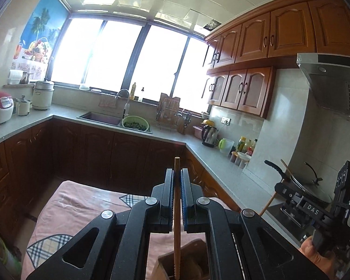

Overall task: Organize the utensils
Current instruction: 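Lift the chopsticks with both grippers and carry them over the wooden holder, then lower both chopsticks into the wooden holder and open both grippers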

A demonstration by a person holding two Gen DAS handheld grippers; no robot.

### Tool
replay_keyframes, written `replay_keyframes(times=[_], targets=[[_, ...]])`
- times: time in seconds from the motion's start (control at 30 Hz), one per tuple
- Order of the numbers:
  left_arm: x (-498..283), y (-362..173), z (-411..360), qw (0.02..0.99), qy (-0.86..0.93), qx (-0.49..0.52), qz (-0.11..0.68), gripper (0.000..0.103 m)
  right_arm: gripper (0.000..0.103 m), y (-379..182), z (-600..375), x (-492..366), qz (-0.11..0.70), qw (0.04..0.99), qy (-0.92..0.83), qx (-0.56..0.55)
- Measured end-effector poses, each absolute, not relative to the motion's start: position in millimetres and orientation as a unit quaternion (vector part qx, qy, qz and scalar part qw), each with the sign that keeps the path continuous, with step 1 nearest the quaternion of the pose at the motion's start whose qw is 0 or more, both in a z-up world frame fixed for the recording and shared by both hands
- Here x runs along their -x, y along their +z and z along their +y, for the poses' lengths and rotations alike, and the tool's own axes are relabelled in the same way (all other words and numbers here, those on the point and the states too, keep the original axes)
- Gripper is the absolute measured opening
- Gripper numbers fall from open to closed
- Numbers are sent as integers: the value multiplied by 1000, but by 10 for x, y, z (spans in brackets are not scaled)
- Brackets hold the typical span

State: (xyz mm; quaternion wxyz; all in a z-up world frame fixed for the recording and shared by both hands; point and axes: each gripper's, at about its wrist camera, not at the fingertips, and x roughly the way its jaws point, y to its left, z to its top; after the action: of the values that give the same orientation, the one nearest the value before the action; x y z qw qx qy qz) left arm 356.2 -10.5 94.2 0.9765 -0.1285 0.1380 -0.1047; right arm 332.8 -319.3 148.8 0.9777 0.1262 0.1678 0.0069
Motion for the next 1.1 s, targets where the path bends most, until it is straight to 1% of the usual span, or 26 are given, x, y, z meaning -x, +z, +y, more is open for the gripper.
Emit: replay_keyframes(times=[0.3,0.5,0.63,0.87,0.9,0.93,1.0,1.07,1.1], targets=[[-4028,170,-468,968,-61,169,177,3,5,872,-3407,-3567,196,964,-8,-182],[-4229,-128,-673,963,-59,172,200,3,5,567,-3469,-3627,212,956,-17,-204],[-4378,-145,-738,961,-64,164,211,4,5,407,-3453,-3642,229,951,-15,-206],[-4405,-9,-608,960,-73,159,219,4,5,440,-3422,-3627,230,952,-15,-200],[-4368,-10,-521,959,-74,161,222,6,6,448,-3428,-3638,232,952,-14,-201],[-4343,-19,-463,958,-74,161,227,8,10,451,-3431,-3639,233,951,-15,-202],[-4311,-2,-371,956,-71,166,233,29,10,465,-3423,-3637,236,951,-16,-201],[-4271,26,-344,956,-68,169,231,38,13,482,-3413,-3619,236,951,-12,-201],[-4260,47,-337,956,-68,169,231,41,15,494,-3408,-3606,236,951,-13,-200]])
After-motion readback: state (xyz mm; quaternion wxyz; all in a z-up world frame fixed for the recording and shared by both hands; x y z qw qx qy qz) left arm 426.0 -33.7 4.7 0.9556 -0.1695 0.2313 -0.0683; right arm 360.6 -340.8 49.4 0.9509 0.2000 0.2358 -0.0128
